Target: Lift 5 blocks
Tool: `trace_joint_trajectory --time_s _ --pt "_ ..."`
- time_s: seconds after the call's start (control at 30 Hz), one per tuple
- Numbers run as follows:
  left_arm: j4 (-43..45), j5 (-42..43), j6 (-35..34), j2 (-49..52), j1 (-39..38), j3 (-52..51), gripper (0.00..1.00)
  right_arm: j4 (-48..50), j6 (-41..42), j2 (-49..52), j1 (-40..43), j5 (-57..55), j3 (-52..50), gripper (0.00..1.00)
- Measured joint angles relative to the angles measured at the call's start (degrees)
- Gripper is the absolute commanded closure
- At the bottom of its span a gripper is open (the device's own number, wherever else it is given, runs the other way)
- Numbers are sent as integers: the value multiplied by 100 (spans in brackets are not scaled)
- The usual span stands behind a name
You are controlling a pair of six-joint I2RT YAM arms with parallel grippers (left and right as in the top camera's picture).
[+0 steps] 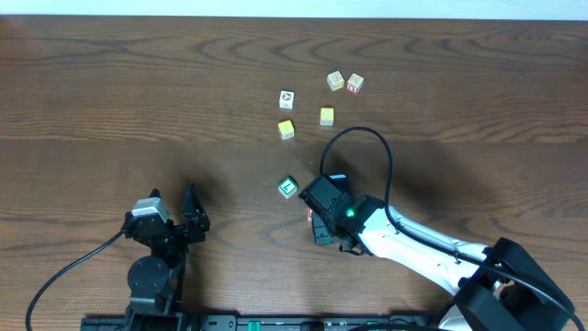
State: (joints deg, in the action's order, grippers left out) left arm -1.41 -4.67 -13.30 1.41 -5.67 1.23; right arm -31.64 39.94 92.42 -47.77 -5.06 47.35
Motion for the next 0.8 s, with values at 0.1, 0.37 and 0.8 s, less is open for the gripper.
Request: trace_joint_trajectory --time_s 0.1,0.37,0.8 --pt "0 0 0 0 -2 0 28 2 0 0 0 -59 -2 99" --pt "0 0 0 0 0 0 28 2 0 0 0 -98 -2 99" --pt "0 0 0 0 -2 0 28 -162 0 0 0 -50 -7 99"
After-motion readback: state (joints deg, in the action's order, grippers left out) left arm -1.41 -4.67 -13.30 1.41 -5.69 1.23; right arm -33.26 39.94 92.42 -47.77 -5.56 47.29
